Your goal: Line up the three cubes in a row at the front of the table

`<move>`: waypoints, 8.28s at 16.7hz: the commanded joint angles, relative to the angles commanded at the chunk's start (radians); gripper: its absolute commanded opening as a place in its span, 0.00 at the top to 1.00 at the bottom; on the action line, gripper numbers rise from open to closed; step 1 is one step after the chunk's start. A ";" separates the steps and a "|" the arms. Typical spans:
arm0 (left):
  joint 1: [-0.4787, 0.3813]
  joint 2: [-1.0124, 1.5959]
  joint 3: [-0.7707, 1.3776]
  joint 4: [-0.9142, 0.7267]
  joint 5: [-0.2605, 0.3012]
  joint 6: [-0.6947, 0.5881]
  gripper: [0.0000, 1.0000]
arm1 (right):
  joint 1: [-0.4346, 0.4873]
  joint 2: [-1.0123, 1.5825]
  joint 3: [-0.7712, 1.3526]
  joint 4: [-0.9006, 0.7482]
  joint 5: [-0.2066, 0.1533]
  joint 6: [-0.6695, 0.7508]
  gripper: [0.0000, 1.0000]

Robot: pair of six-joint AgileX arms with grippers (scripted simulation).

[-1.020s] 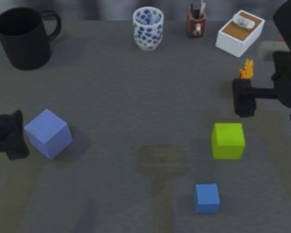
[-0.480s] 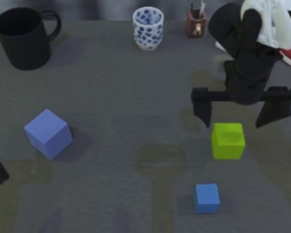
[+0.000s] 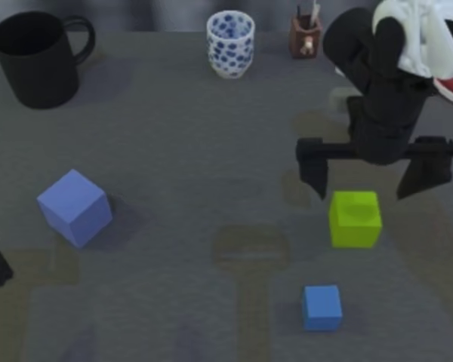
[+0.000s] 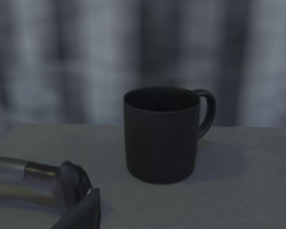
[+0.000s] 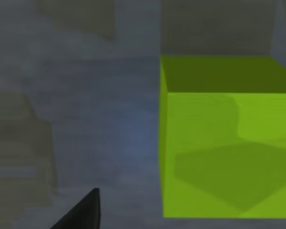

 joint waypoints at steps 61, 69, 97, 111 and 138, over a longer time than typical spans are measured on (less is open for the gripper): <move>0.000 0.000 0.000 0.000 0.000 0.000 0.00 | 0.459 -0.131 -0.124 0.009 0.014 0.441 1.00; 0.000 0.000 0.000 0.000 0.000 0.000 0.00 | 0.451 -0.088 -0.200 0.130 0.013 0.446 1.00; 0.000 0.000 0.000 0.000 0.000 0.000 0.00 | 0.460 -0.039 -0.289 0.265 0.014 0.443 0.00; 0.000 0.000 0.000 0.000 0.000 0.000 0.00 | 0.470 -0.133 -0.125 0.009 0.014 0.443 0.00; -0.198 1.812 1.372 -1.029 -0.001 0.448 0.00 | -0.373 -1.921 -1.493 1.000 0.057 -0.415 0.00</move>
